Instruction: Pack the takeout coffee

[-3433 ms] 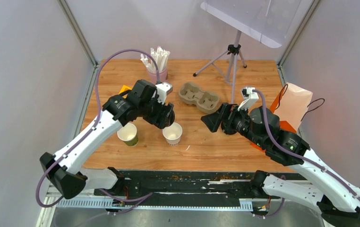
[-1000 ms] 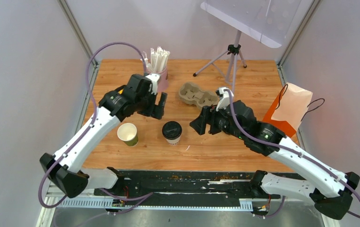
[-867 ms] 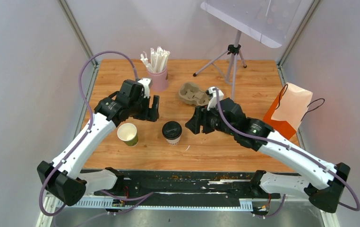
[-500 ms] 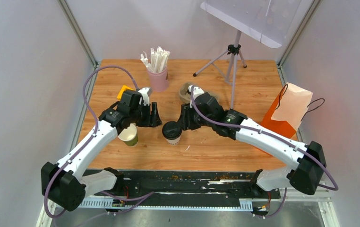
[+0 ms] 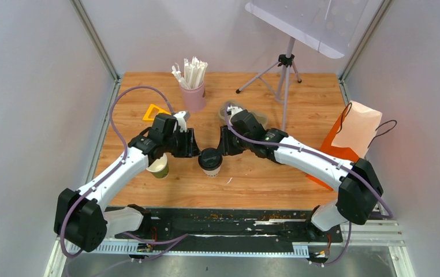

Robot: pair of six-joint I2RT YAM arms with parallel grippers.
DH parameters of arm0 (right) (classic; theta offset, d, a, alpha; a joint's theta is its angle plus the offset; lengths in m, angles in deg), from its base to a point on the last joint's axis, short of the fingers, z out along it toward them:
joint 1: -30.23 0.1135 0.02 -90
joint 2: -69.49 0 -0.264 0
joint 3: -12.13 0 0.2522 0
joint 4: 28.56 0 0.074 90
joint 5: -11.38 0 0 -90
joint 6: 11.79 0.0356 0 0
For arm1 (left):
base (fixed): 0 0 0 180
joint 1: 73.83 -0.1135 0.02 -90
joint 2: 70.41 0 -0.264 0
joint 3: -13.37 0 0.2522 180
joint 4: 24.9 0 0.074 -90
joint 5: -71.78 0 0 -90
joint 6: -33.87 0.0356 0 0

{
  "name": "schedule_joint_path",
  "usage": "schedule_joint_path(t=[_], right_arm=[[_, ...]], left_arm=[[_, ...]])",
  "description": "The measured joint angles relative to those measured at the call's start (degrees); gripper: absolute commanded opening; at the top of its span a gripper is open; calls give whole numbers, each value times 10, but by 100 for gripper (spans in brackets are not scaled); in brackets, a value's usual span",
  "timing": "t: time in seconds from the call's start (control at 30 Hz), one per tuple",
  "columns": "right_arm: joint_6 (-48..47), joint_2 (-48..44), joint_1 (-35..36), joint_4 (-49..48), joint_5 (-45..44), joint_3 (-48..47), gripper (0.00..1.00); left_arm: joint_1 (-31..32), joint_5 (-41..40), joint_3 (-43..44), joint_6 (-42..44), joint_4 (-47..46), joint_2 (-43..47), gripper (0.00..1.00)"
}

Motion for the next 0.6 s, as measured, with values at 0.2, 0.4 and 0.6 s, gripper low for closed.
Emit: schedule_joint_path(t=[0.2, 0.4, 0.6], right_arm=[[-1, 13, -1, -5, 14, 0, 25], [-4, 24, -1, -5, 21, -1, 21], [-5, 25, -1, -4, 22, -1, 16]], left_arm=[[0, 10, -5, 1, -14, -7, 49], [0, 26, -14, 2, -28, -15, 46], [0, 41, -21, 1, -45, -16, 43]])
